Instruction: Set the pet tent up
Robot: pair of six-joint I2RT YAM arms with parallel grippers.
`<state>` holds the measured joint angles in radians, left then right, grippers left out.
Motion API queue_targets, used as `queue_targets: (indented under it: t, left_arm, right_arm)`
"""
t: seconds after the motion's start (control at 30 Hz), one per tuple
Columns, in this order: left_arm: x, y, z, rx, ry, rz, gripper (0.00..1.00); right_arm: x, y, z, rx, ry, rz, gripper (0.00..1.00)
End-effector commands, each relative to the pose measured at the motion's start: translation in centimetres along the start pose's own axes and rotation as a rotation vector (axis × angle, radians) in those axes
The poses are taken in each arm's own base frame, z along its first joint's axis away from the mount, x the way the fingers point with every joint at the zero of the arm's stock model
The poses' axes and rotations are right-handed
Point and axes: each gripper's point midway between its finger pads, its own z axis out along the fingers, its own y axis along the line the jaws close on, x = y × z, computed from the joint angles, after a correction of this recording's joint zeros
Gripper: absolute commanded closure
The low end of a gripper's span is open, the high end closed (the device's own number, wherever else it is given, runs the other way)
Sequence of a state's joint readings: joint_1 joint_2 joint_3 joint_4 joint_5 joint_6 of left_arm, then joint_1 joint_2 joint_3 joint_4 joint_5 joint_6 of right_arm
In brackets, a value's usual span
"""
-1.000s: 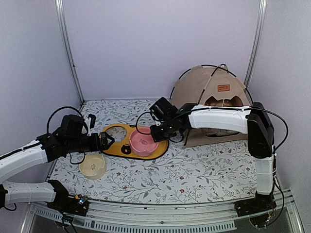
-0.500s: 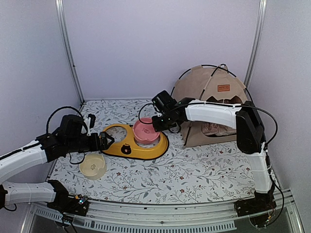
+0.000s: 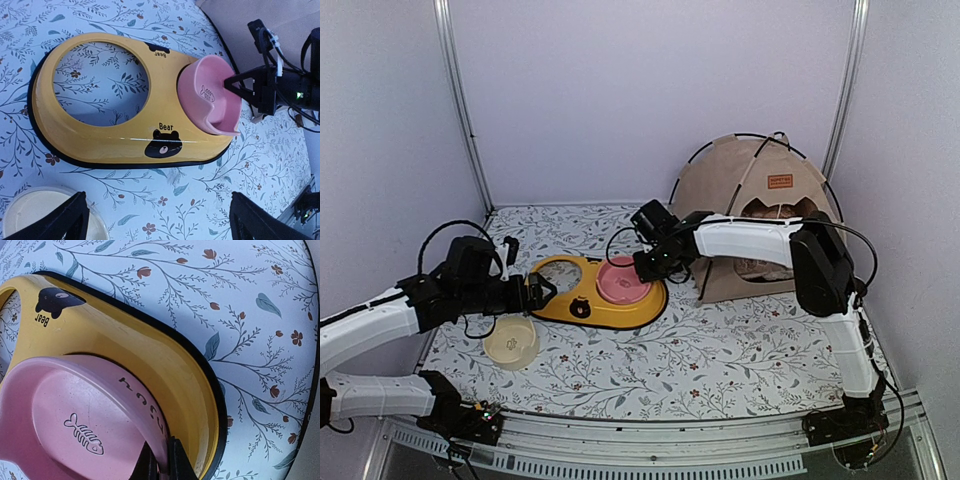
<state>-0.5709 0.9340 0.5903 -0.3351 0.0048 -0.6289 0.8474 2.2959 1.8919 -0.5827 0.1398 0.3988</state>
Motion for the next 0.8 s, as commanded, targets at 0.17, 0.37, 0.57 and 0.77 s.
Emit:
queue_targets:
  t: [0.17,0.37,0.57,0.77]
  left_arm:
    - [-1.1,-0.6,-0.1,0.019,-0.011,-0.008,0.02]
    - [-0.9,-0.7,0.1,0.021,-0.003,-0.008,0.02]
    - [-0.5,-0.4,0.2,0.014,0.007,-0.014,0.02]
    - [0.4,0.5,0.3,-0.013,0.023,-0.04,0.02]
  right_arm:
    - [-2.2,-3.3,-0.4,0.062,-0.029,0.043,1.0]
    - [-2.4,-5.8,-0.5,0.127,-0.024,0.047,0.95]
    - [-3.2,-5.9,-1.3,0.104,-0.032,0.042,0.69]
    - [-4.8,-4.1,-3.6,0.044,-0.071,0.022,0.45]
